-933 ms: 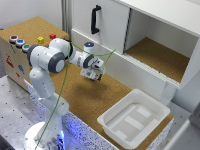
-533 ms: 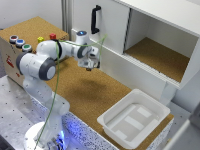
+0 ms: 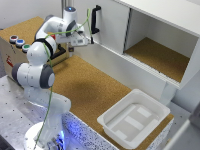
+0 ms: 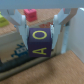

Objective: Place the purple block on top of the yellow block

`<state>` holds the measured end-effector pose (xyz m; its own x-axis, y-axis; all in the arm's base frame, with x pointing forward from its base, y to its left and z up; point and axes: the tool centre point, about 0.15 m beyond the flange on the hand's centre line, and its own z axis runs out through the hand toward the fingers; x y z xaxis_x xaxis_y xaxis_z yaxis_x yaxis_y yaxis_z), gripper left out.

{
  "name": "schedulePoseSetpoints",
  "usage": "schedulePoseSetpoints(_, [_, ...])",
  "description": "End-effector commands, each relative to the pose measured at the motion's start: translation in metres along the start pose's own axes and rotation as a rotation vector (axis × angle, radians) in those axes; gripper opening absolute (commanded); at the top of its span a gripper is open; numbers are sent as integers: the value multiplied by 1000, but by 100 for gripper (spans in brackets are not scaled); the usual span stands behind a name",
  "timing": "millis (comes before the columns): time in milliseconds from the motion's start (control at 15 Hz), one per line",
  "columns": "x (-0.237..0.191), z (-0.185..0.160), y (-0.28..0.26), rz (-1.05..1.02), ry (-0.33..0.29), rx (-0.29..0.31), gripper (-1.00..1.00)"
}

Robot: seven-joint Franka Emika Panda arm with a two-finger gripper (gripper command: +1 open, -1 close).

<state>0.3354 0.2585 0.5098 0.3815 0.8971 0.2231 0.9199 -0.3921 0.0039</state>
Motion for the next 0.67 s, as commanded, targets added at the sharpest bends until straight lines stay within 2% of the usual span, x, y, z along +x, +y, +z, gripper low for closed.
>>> schedulePoseSetpoints(0, [94,-12,-38,-188,-129,119,-100])
schedulePoseSetpoints(333, [143,-8,-92,-335,-108,134,-100])
schedulePoseSetpoints(600, [162,3,-136,-454,-92,154,-100])
